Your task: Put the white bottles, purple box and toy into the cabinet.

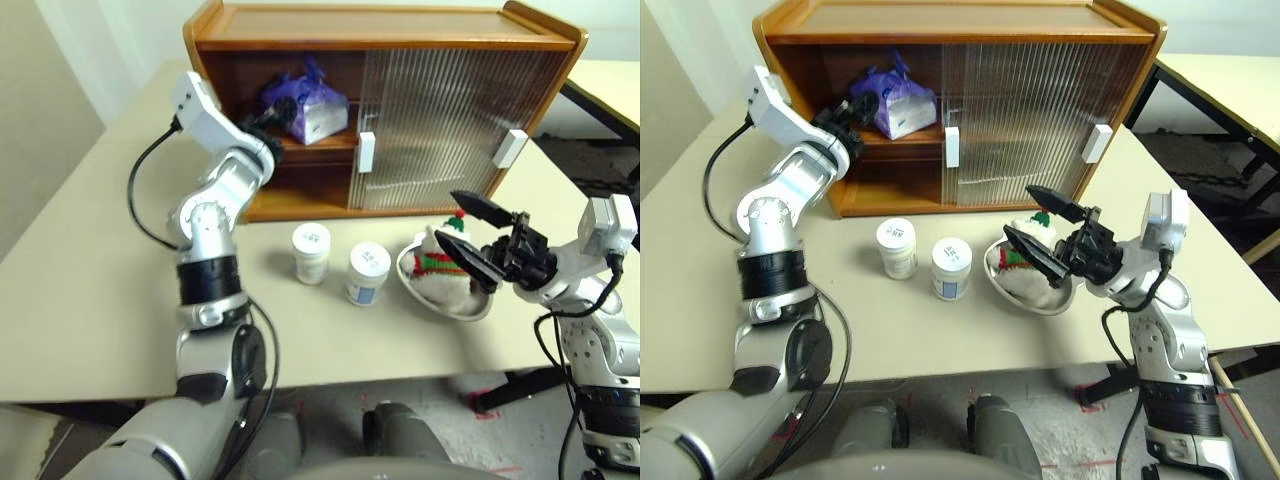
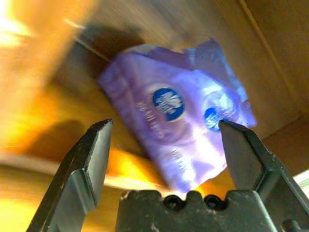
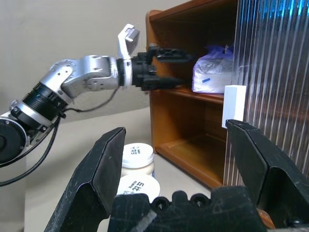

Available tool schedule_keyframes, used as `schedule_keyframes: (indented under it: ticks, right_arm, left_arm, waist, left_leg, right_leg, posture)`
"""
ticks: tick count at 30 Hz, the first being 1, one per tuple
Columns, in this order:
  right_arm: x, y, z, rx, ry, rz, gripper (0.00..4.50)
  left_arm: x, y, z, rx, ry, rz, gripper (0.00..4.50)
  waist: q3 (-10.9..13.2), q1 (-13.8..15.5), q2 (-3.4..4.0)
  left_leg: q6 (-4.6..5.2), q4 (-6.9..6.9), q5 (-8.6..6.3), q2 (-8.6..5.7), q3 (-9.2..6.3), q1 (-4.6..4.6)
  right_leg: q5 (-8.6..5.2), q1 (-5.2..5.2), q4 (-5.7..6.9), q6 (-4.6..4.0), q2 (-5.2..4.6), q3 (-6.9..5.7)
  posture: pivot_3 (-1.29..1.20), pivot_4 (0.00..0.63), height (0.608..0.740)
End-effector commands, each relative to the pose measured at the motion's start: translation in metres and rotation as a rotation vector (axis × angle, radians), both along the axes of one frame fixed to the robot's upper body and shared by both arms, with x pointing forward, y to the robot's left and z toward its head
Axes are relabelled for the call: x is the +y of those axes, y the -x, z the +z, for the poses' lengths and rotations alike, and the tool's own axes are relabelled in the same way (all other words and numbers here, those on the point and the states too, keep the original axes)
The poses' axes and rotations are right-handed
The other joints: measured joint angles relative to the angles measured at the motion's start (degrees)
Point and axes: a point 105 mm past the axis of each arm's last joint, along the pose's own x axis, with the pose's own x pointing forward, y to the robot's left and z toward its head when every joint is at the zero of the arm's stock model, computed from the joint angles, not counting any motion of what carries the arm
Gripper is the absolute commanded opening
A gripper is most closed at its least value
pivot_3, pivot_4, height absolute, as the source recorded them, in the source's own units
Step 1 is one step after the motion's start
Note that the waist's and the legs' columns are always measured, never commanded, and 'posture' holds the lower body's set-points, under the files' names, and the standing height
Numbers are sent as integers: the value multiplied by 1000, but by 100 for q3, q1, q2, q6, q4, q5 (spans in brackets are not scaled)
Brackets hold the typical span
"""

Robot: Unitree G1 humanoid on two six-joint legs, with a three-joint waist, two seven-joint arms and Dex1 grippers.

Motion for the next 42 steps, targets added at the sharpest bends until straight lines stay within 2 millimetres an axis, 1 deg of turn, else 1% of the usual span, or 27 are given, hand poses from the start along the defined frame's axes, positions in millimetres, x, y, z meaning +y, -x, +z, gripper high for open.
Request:
schedule_keyframes:
  ticks: [1,3,5,7,8,12,13,15,17,24,28,33,40,42]
  right_arm:
    - [-3,0,-2,-5,14,-3,4500]
    - [-3,0,-4,-1,13,-2,4500]
    - [-2,0,-4,1,13,0,4500]
    - [0,0,-5,2,13,2,4500]
    - [1,-1,-5,2,14,4,4500]
    - [3,-2,-4,2,15,8,4500]
    - [3,-2,-3,2,16,9,4500]
    - [4,-3,-3,2,15,10,4500]
    - [5,-2,-3,3,15,9,4500]
    - [3,0,-4,7,14,-1,4500]
    - [1,1,-6,8,14,-9,4500]
    - [0,2,-8,10,11,-15,4500]
    - [3,0,-8,9,8,-8,4500]
    - [4,0,-7,8,7,-5,4500]
  left_arm:
    - [-3,12,-7,-16,-156,-63,4308]
    - [-5,21,-9,-63,-299,-130,3875]
    - [-12,28,-7,-125,-373,-189,3108]
    - [-18,32,-4,-167,-381,-242,2387]
    - [-21,33,-3,-183,-392,-262,1951]
    - [-29,30,-4,-227,-471,-294,344]
    - [-32,30,-4,-238,-483,-309,40]
    - [-45,28,-7,-261,-520,-354,40]
    - [-53,25,-11,-271,-539,-373,40]
    - [-66,7,-15,-276,-519,-356,40]
    - [-59,-7,-14,-257,-537,-277,40]
    - [-35,-18,-13,-236,-594,-183,40]
    - [-7,-29,-11,-208,-630,-82,40]
    - [-2,-31,-9,-209,-630,-64,40]
  waist:
    - [0,5,0]
    - [2,1,3]
    - [3,2,5]
    - [3,24,5]
    - [4,30,5]
    - [5,17,7]
    - [5,12,8]
    - [5,11,8]
    - [6,13,9]
    - [6,13,10]
    - [6,1,10]
    - [7,-4,11]
    - [7,7,11]
    - [7,10,11]
  left_leg:
    - [0,1,0,0,0,0]
    - [0,1,0,-2,1,0]
    - [-1,1,0,-1,1,4]
    - [-1,2,1,0,2,3]
    - [-1,2,1,3,1,2]
    - [0,2,1,7,2,3]
    - [0,2,1,4,2,3]
    - [0,2,1,2,2,3]
    - [1,2,2,-2,2,3]
    - [4,3,4,-1,0,1]
    - [5,3,4,-1,0,-3]
    - [5,2,3,2,-1,-4]
    - [4,4,3,18,-1,-5]
    - [5,5,3,20,-1,-6]
  right_leg:
    - [1,0,0,-1,0,0]
    - [0,0,0,-2,-1,0]
    - [-2,1,2,-6,0,0]
    - [-3,1,2,-8,-3,0]
    - [-3,2,2,-8,-8,-2]
    - [-4,3,1,-6,-9,1]
    - [-5,3,1,-6,-7,0]
    - [-6,3,1,-5,-5,1]
    - [-8,3,1,-3,-4,1]
    - [-10,3,1,2,-5,2]
    - [-12,0,0,7,-5,3]
    - [-12,-1,1,7,-3,3]
    - [-10,-1,1,7,-6,1]
    - [-5,-1,2,1,-5,0]
  posture:
    - [103,0,740]
    - [108,0,740]
    - [111,0,740]
    - [111,0,740]
    - [114,0,740]
    - [113,0,740]
    - [111,0,740]
    - [109,0,740]
    - [106,0,740]
    - [95,0,740]
    - [84,0,740]
    - [79,0,740]
    - [87,0,740]
    - [88,0,740]
